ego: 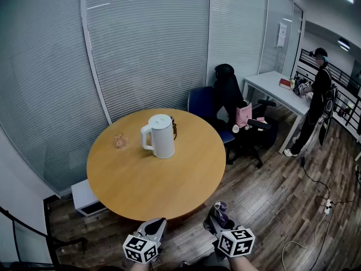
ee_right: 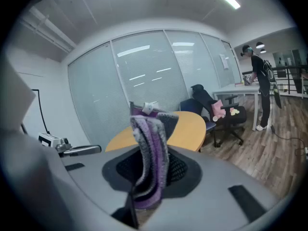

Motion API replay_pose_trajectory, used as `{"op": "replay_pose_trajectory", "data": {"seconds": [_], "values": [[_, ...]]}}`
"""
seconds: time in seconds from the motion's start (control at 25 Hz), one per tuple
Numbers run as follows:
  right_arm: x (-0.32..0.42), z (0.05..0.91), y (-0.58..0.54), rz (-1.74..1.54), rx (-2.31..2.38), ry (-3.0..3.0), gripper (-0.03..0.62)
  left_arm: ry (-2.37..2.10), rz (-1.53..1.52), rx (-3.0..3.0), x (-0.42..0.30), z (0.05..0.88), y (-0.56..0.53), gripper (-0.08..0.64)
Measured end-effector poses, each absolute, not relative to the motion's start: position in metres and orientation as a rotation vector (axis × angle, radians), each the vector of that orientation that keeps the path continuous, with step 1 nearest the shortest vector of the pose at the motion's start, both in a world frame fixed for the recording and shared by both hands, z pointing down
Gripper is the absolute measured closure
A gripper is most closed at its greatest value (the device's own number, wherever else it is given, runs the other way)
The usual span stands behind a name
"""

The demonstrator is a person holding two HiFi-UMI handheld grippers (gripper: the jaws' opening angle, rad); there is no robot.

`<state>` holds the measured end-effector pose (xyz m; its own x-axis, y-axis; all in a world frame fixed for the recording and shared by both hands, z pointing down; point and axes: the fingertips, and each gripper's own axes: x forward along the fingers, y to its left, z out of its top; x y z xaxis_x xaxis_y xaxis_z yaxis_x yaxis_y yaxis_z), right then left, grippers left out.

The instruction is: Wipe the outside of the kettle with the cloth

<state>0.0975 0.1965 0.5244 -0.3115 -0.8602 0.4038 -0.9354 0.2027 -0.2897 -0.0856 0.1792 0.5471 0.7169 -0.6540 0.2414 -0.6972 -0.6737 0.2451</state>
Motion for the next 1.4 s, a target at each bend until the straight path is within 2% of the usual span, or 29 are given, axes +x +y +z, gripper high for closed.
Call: {"op": "replay_pose_trajectory", "data": {"seconds": [0.52, 0.56, 0.64, 0.68, 1.4], "values": [[0.118, 0.508, 0.115, 0.77, 1.683, -2.434, 0.495, -1.185, 0.184, 2.614, -0.064, 0.539, 0.117, 0.54], [0.121, 0.509, 0.107, 0.775, 1.671, -2.44, 0.495, -1.204, 0.189, 2.607, -0.063, 0.539, 0.11, 0.514], [0.127, 0.51, 0.088, 0.785, 1.641, -2.453, 0.495, -1.247, 0.187, 2.58, -0.059, 0.539, 0.093, 0.383], [0.129, 0.51, 0.079, 0.787, 1.622, -2.462, 0.495, -1.266, 0.182, 2.566, -0.057, 0.538, 0.085, 0.377], [0.145, 0.525, -0.042, 0.816, 1.246, -2.594, 0.495, -1.58, 0.163, 2.342, -0.036, 0.55, 0.012, 0.377]]}}
